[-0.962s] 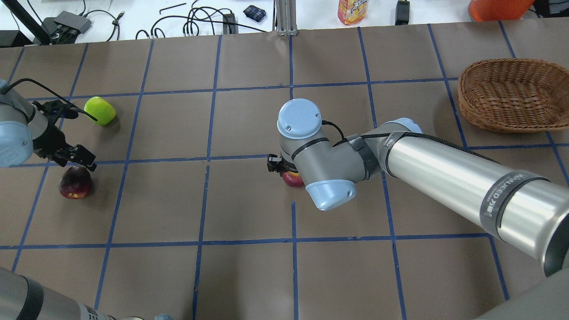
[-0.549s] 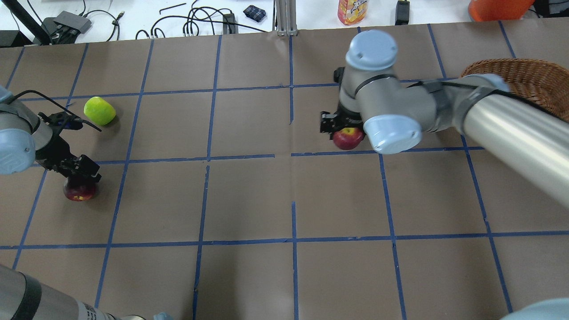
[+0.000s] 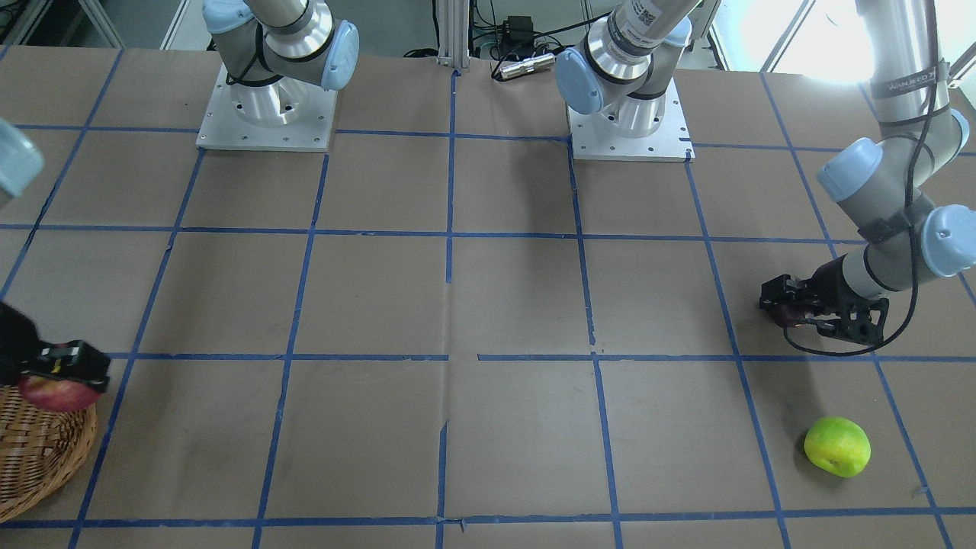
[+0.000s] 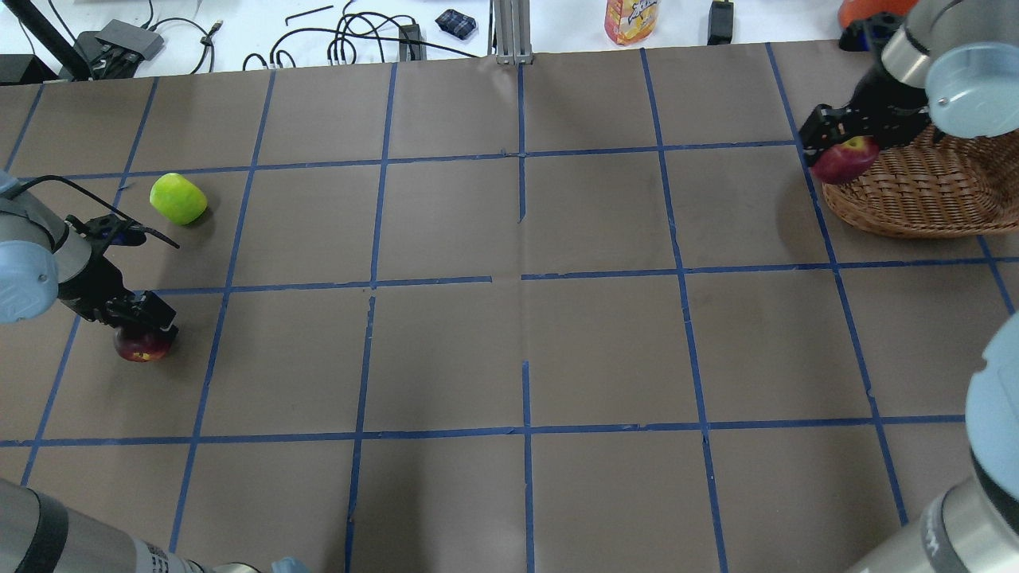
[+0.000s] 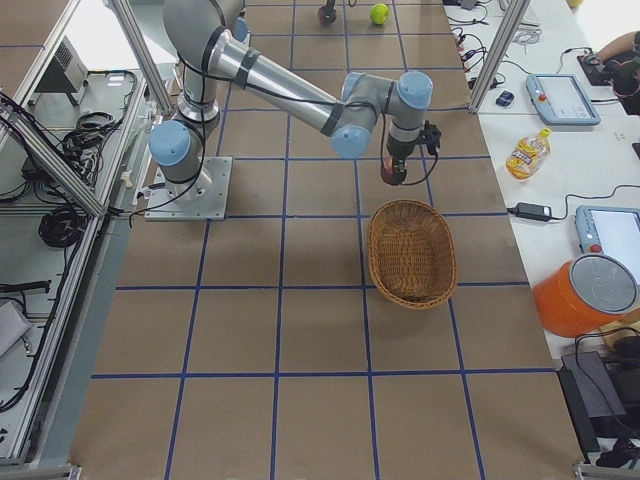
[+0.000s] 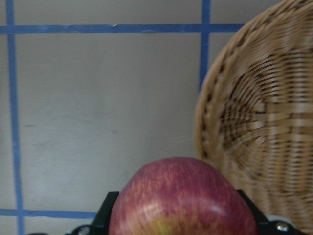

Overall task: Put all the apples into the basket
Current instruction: 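Carry the red-yellow apple to the basket with right gripper while left lifts dark apple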

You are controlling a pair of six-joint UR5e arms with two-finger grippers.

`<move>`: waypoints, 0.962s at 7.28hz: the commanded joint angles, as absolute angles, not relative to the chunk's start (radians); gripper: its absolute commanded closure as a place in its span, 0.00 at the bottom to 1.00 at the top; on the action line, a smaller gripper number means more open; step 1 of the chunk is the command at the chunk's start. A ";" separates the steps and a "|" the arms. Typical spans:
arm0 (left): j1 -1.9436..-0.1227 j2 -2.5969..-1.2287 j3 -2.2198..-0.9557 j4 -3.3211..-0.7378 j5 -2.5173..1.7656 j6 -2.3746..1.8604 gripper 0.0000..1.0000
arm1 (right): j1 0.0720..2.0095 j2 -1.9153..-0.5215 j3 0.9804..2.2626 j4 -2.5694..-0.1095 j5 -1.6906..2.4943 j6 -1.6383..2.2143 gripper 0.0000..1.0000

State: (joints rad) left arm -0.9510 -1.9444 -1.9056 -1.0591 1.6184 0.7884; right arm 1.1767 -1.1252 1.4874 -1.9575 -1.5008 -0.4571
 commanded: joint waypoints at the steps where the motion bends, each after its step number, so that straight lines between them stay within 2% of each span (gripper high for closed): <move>1: -1.033 -1.881 -1.863 -1.202 1.582 0.755 1.00 | 1.004 -0.947 1.302 -1.951 -1.471 -0.717 0.82; 3: -1.284 -1.850 -1.793 -1.287 1.513 0.575 1.00 | 0.901 -0.858 1.177 -1.934 -1.390 -0.793 0.73; 4: -1.427 -1.877 -1.780 -1.235 1.420 0.396 1.00 | 0.849 -0.836 1.167 -1.939 -1.390 -0.817 0.72; 5: -1.585 -1.884 -1.763 -1.124 1.410 0.124 1.00 | 0.847 -0.838 1.164 -1.940 -1.388 -0.822 0.62; 6: -1.761 -1.913 -1.750 -1.038 1.408 -0.110 1.00 | 0.847 -0.845 1.163 -1.936 -1.375 -0.825 0.26; 7: -1.852 -1.965 -1.746 -0.928 1.408 -0.322 1.00 | 0.847 -0.841 1.161 -1.925 -1.367 -0.850 0.00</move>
